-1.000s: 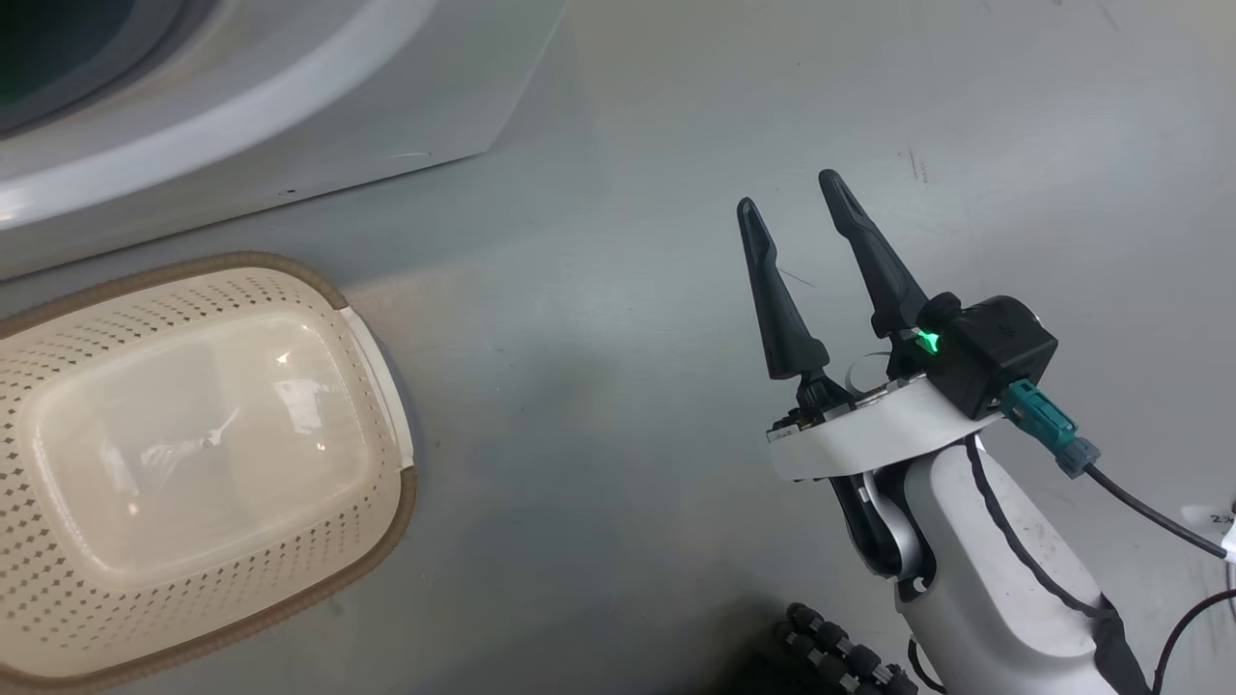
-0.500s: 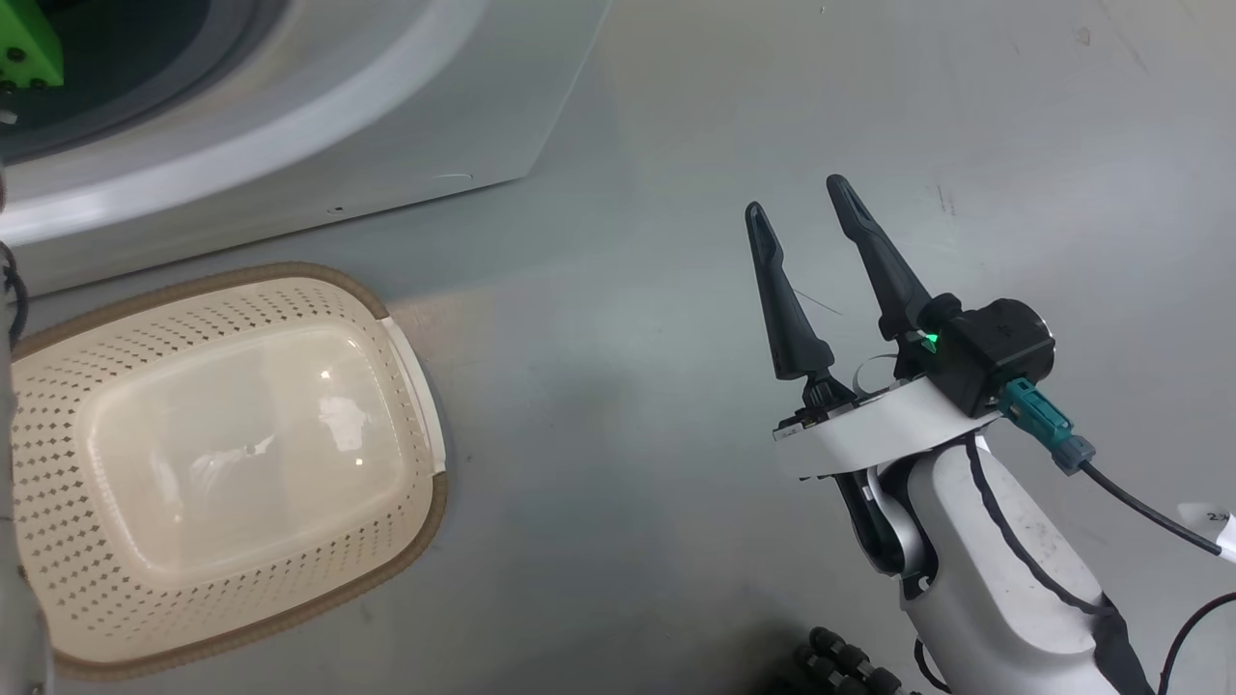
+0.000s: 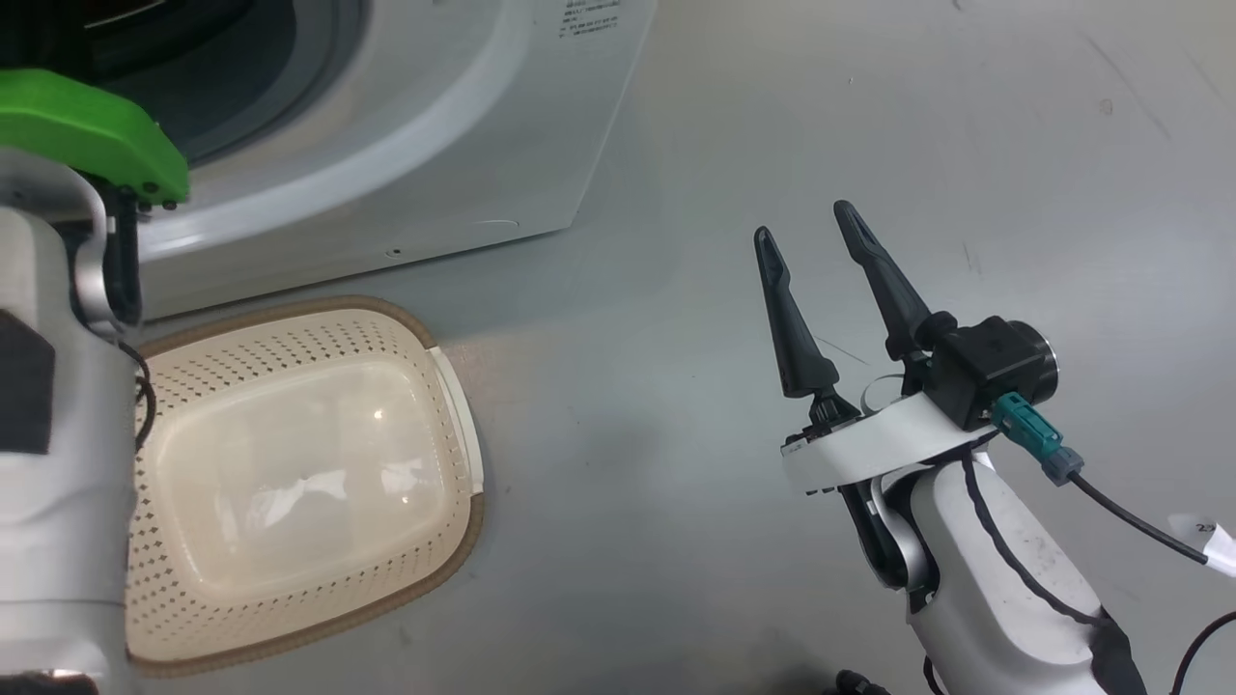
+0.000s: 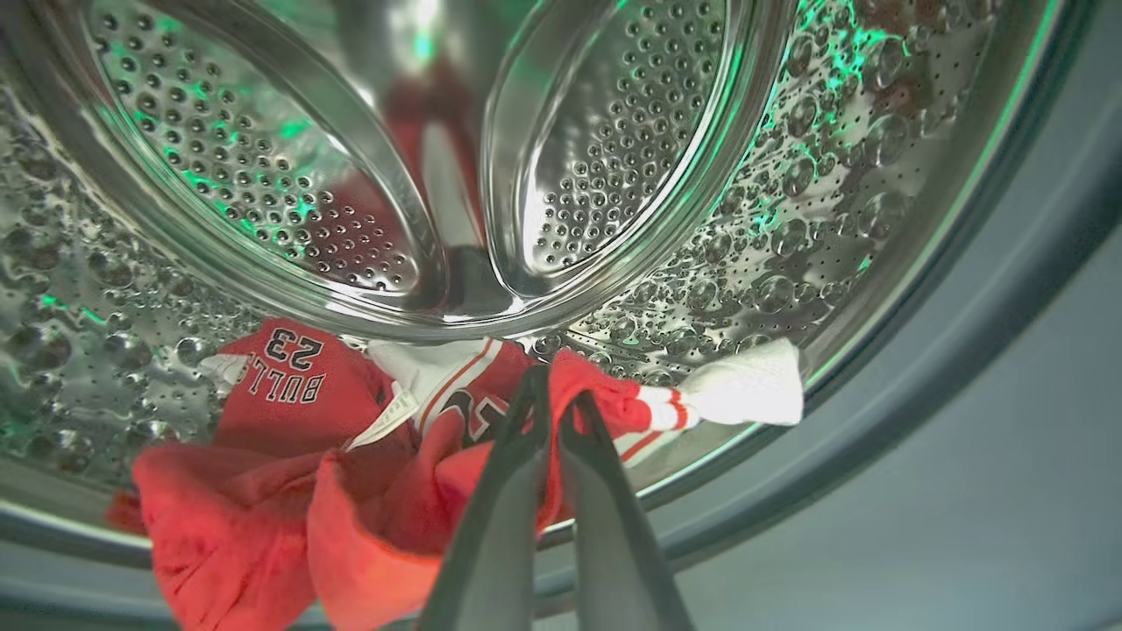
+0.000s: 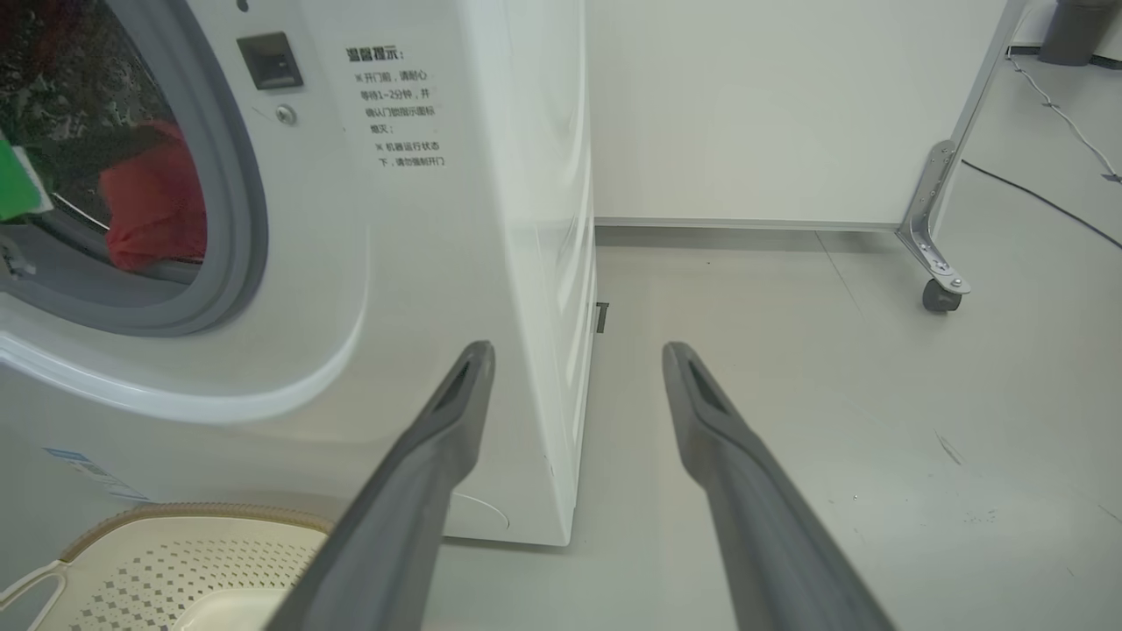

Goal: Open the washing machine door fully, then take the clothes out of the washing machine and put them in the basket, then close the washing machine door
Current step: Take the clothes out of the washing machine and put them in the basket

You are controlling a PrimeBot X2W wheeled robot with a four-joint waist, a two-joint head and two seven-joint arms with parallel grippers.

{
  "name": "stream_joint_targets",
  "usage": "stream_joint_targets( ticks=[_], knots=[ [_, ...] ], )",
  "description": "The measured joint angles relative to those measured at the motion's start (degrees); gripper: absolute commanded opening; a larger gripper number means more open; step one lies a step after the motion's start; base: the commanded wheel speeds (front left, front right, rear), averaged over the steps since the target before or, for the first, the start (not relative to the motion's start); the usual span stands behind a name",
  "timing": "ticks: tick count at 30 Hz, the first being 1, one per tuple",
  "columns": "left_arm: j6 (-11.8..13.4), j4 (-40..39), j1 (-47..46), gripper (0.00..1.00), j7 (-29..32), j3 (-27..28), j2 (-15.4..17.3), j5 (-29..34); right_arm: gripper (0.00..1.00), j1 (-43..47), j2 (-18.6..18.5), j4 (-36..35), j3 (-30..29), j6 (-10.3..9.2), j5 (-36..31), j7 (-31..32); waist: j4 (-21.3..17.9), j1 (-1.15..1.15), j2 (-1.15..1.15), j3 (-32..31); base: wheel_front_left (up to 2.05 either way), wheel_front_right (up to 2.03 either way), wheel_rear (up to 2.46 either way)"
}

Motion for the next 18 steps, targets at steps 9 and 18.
stream_joint_targets(
  ticks=[9,18],
  knots=[
    [0.0,-2.3,8.3,0.0,-6.8,1.1,-2.8,-1.7,1.0,2.6,0.0,1.7,-0.7,0.08,-1.5,0.0,1.8,0.0,0.0,-4.6,0.0,0.0,0.0],
    [0.6,-6.5,14.9,0.0,-8.8,0.9,-3.9,-1.5,1.0,5.7,0.0,3.1,-1.6,0.16,-1.7,0.0,3.6,0.0,0.0,-10.1,0.0,0.0,0.0]
  ],
)
